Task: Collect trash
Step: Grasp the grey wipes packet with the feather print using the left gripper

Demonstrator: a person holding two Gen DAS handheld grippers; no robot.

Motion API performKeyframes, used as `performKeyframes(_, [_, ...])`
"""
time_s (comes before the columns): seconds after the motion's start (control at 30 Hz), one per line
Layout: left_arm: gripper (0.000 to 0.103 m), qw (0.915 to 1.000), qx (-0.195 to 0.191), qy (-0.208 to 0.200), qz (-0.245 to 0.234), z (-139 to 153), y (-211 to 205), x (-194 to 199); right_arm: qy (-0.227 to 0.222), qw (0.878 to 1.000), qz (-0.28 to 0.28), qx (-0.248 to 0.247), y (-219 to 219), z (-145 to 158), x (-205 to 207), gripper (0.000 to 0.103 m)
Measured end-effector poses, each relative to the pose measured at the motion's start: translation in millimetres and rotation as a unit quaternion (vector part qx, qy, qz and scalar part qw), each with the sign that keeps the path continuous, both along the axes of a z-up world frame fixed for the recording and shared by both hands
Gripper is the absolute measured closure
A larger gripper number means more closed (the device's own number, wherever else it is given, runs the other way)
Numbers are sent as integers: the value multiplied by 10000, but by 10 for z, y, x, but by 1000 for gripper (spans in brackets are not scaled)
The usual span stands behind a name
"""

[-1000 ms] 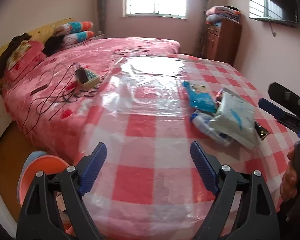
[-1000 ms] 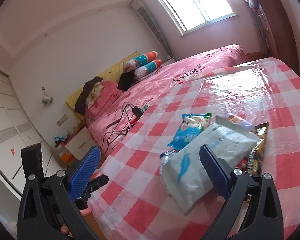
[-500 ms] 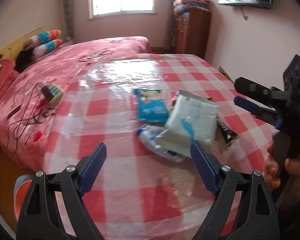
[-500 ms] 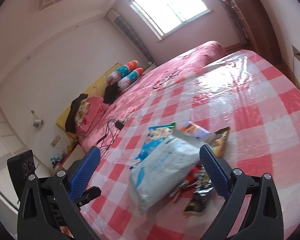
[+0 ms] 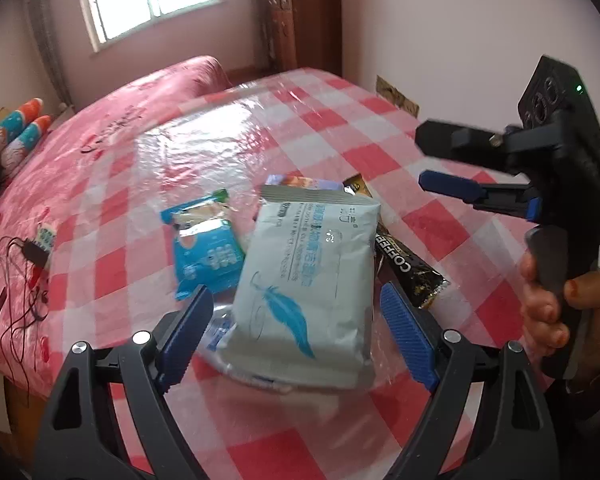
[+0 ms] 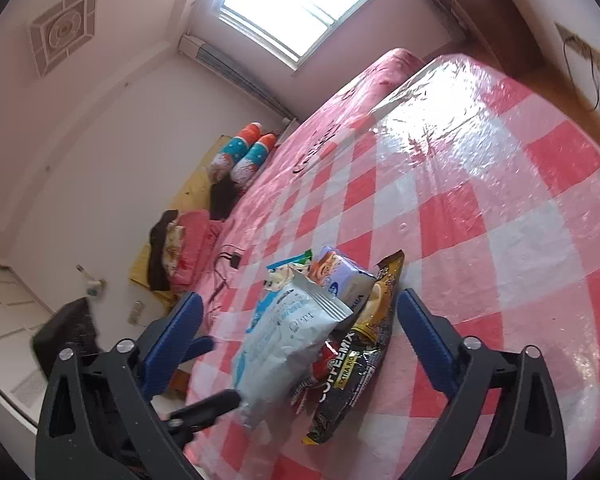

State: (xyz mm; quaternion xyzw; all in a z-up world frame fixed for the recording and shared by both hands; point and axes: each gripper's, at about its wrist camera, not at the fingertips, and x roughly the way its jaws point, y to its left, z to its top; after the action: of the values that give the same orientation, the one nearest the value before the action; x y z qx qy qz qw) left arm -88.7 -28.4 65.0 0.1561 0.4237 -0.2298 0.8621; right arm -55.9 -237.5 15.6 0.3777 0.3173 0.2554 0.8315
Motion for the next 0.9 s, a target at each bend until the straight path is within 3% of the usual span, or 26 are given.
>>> performKeyframes(0.07, [17, 9998, 77, 164, -87, -71, -57, 93, 96, 9998, 79, 163, -22, -43, 36, 22])
performKeyframes(0.23, [17, 9989, 75, 459, -112, -198, -98, 273, 206, 9990, 157, 352, -87, -114, 78, 23])
performKeyframes(0.43, [17, 9986, -21, 523, -34, -254, -103, 354, 340, 9985, 219, 363, -92, -163, 111, 23])
performKeyframes(0.73, [17, 9970, -367, 610, 293, -341, -52, 453, 381, 9988, 297, 55, 9, -162, 134, 23])
performKeyframes(0.9, [25, 9959, -543, 526, 500, -323, -1, 451, 330, 9988, 299, -189, 55, -110, 98, 23])
